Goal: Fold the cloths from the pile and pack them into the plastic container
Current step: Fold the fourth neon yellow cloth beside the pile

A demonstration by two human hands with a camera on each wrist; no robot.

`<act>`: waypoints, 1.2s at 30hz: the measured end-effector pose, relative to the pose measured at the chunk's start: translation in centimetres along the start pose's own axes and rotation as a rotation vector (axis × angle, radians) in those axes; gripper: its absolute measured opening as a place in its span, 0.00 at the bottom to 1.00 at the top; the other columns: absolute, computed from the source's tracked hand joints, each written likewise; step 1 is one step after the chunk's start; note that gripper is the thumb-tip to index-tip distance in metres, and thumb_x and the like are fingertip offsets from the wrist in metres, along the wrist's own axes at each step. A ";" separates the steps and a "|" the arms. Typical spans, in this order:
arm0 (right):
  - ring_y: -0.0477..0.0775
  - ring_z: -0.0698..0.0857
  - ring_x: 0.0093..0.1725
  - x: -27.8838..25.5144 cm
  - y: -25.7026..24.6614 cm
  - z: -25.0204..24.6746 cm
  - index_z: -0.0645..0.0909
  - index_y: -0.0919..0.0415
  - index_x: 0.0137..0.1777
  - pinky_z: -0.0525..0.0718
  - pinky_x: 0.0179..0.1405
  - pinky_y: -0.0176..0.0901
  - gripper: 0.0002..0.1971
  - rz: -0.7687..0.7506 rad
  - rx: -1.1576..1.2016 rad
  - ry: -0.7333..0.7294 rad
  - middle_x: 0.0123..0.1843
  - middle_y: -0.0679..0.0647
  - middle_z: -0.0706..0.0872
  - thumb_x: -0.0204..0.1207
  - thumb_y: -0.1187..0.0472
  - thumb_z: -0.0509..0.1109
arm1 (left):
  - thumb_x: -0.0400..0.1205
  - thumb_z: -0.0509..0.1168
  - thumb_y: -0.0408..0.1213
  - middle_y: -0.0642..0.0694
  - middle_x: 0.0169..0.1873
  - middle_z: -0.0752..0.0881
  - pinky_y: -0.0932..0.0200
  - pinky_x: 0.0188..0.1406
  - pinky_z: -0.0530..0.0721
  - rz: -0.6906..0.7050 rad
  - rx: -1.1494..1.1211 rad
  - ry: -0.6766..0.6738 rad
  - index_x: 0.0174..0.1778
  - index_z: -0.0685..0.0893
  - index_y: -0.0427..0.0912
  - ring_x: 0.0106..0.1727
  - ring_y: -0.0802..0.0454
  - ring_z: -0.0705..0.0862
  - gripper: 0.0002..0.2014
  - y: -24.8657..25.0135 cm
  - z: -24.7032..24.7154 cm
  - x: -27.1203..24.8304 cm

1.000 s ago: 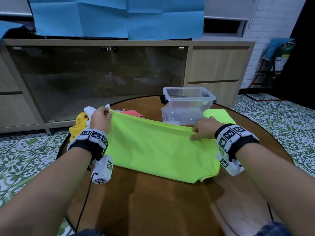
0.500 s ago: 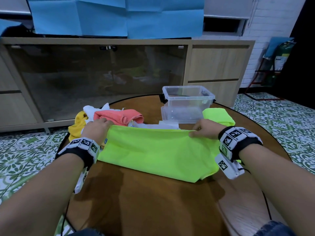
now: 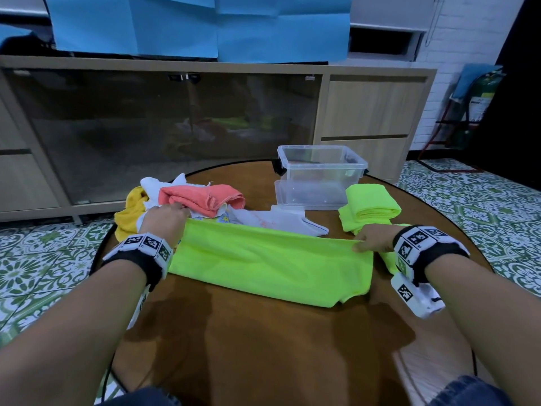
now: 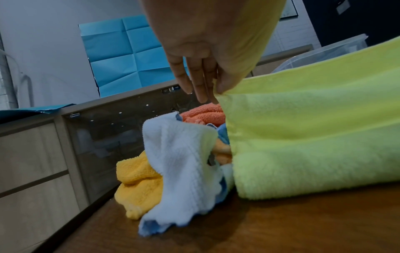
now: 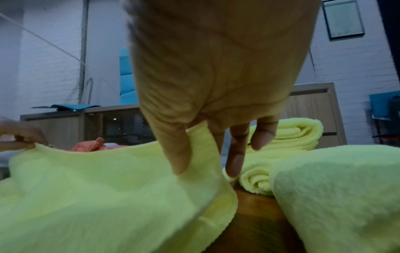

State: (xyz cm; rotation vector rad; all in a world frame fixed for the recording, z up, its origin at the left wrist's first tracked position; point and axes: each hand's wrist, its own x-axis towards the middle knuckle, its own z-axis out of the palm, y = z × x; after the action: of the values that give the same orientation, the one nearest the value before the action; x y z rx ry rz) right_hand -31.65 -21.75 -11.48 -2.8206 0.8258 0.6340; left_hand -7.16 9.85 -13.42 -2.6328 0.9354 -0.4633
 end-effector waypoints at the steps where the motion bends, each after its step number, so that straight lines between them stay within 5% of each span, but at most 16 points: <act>1: 0.51 0.73 0.34 0.1 -0.1 0.1 0.83 0.70 0.47 0.67 0.34 0.40 0.20 0.002 -0.018 0.044 0.37 0.58 0.78 0.84 0.53 0.58 | 0.82 0.57 0.32 0.50 0.62 0.80 0.56 0.57 0.76 0.015 0.017 0.009 0.66 0.78 0.46 0.63 0.50 0.79 0.17 0.1 -0.1 -0.1; 3: 0.47 0.66 0.28 0.4 -0.3 -0.1 0.73 0.62 0.31 0.62 0.27 0.38 0.20 0.013 -0.045 0.162 0.30 0.52 0.68 0.84 0.54 0.58 | 0.83 0.55 0.34 0.51 0.62 0.79 0.57 0.58 0.74 0.052 0.048 0.018 0.65 0.79 0.48 0.62 0.50 0.79 0.16 0.2 -0.1 -0.2; 6: 0.45 0.66 0.27 0.4 -0.3 -0.3 0.66 0.52 0.25 0.62 0.26 0.37 0.21 -0.052 0.021 0.225 0.27 0.48 0.67 0.82 0.56 0.61 | 0.84 0.55 0.41 0.53 0.62 0.80 0.56 0.60 0.72 0.106 0.064 0.009 0.65 0.80 0.53 0.64 0.51 0.78 0.15 0.2 0.0 -0.3; 8: 0.50 0.65 0.28 0.5 0.2 -0.2 0.66 0.59 0.25 0.60 0.29 0.42 0.21 -0.087 0.157 0.243 0.28 0.53 0.66 0.82 0.59 0.60 | 0.84 0.55 0.45 0.54 0.62 0.82 0.56 0.62 0.71 0.134 0.073 0.002 0.64 0.80 0.54 0.65 0.51 0.77 0.14 0.1 0.0 -0.4; 11: 0.54 0.71 0.38 0.4 1.0 0.0 0.80 0.76 0.45 0.66 0.38 0.44 0.16 -0.099 0.213 0.299 0.39 0.64 0.75 0.82 0.60 0.59 | 0.85 0.56 0.42 0.54 0.61 0.82 0.54 0.65 0.69 0.131 0.091 0.004 0.64 0.79 0.52 0.65 0.51 0.77 0.14 0.2 -0.1 -0.6; 15: 0.53 0.76 0.53 -0.3 1.4 0.0 0.82 0.63 0.61 0.72 0.49 0.41 0.16 -0.109 0.129 0.238 0.56 0.55 0.79 0.79 0.53 0.67 | 0.82 0.58 0.36 0.53 0.64 0.80 0.53 0.69 0.66 0.103 0.131 0.016 0.68 0.74 0.48 0.67 0.50 0.76 0.17 0.5 -1.1 -1.0; 18: 0.55 0.78 0.59 -0.3 1.5 0.3 0.79 0.61 0.67 0.70 0.49 0.38 0.17 -0.077 0.034 0.268 0.63 0.56 0.81 0.80 0.57 0.66 | 0.78 0.64 0.34 0.51 0.66 0.78 0.52 0.71 0.65 0.084 0.152 0.000 0.69 0.72 0.46 0.69 0.49 0.75 0.22 0.8 -2.1 -1.3; 28: 0.57 0.79 0.42 -0.1 1.6 -0.3 0.82 0.67 0.59 0.71 0.33 0.42 0.13 -0.080 0.318 0.537 0.38 0.55 0.79 0.83 0.59 0.63 | 0.82 0.58 0.36 0.50 0.67 0.76 0.51 0.66 0.69 0.001 0.119 0.002 0.70 0.73 0.50 0.72 0.47 0.71 0.20 0.6 -1.3 -0.9; 32: 0.55 0.76 0.36 0.0 1.9 -0.3 0.82 0.67 0.58 0.68 0.27 0.38 0.13 -0.038 0.333 0.552 0.40 0.57 0.79 0.83 0.59 0.62 | 0.82 0.57 0.34 0.49 0.67 0.76 0.50 0.66 0.70 -0.019 0.114 -0.010 0.69 0.74 0.48 0.71 0.48 0.72 0.19 0.6 -0.9 -0.5; 36: 0.58 0.79 0.38 0.1 2.5 -0.5 0.85 0.67 0.46 0.70 0.28 0.38 0.09 -0.026 0.493 0.586 0.41 0.62 0.84 0.79 0.60 0.68 | 0.82 0.54 0.32 0.50 0.64 0.80 0.52 0.65 0.71 -0.026 0.110 -0.018 0.67 0.75 0.47 0.67 0.49 0.76 0.17 0.6 -0.5 -0.3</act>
State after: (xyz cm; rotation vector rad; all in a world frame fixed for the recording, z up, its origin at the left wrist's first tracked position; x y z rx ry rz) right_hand -32.73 -24.00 -11.14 -2.5433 0.8668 -0.3861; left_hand -7.91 9.52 -13.23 -2.5487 0.8463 -0.4824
